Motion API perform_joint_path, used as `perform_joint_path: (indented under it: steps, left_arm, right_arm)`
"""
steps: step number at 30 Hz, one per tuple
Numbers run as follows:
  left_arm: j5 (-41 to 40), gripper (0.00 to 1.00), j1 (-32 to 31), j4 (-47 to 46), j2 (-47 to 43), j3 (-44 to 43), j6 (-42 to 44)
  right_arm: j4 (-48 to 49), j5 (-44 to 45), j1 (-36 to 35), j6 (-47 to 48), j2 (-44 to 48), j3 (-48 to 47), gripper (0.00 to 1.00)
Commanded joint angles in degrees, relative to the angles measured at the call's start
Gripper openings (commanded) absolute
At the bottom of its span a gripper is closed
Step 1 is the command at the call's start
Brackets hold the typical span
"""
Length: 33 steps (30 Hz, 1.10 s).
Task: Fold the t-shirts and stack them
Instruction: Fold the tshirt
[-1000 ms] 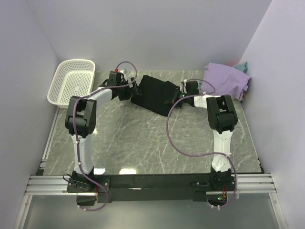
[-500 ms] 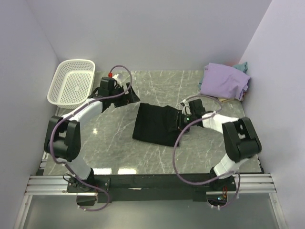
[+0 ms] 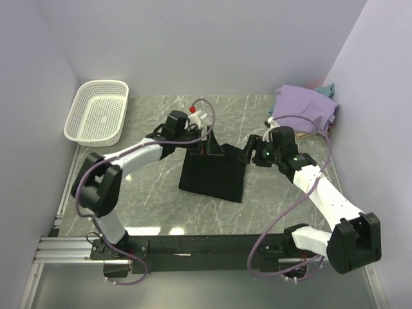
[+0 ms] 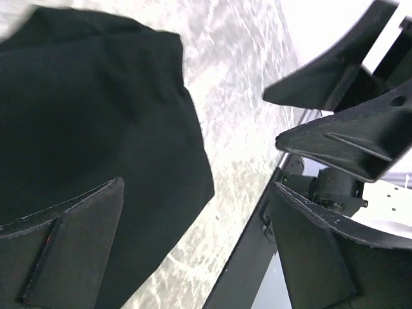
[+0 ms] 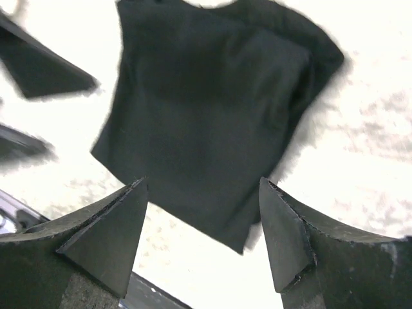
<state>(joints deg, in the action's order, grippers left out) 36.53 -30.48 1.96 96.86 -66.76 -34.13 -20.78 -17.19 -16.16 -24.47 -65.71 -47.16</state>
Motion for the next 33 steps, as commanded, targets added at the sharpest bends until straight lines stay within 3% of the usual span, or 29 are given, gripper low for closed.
perform_joint_path:
  steps: [1,10,19,27,33]
  left_arm:
    - [1.6,0.99,-1.4,-4.7,5.3,-2.9,-1.9]
    - [-10.1,0.99,-1.4,-3.3,12.1,-5.6,0.6]
    - [-21.7,0.99,-0.2,2.4,12.6,-7.2,4.5]
    - [-23.1,1.00,3.3,1.4,13.7,-3.9,4.9]
    - [-25.9,1.00,3.3,3.5,15.5,-5.8,6.3]
  right_arm:
    - [5.5,-2.5,-0.3,-2.1,-4.6,-0.7,0.76]
    - [14.0,-3.6,-0.3,-2.3,-18.7,-0.8,0.75]
    - [10.7,4.1,-0.3,-3.3,-26.2,-1.4,0.75]
    - [8.0,9.9,-0.1,-2.5,-24.8,-0.7,0.75]
    - [1.4,19.3,-0.2,-1.3,-16.0,-2.6,0.75]
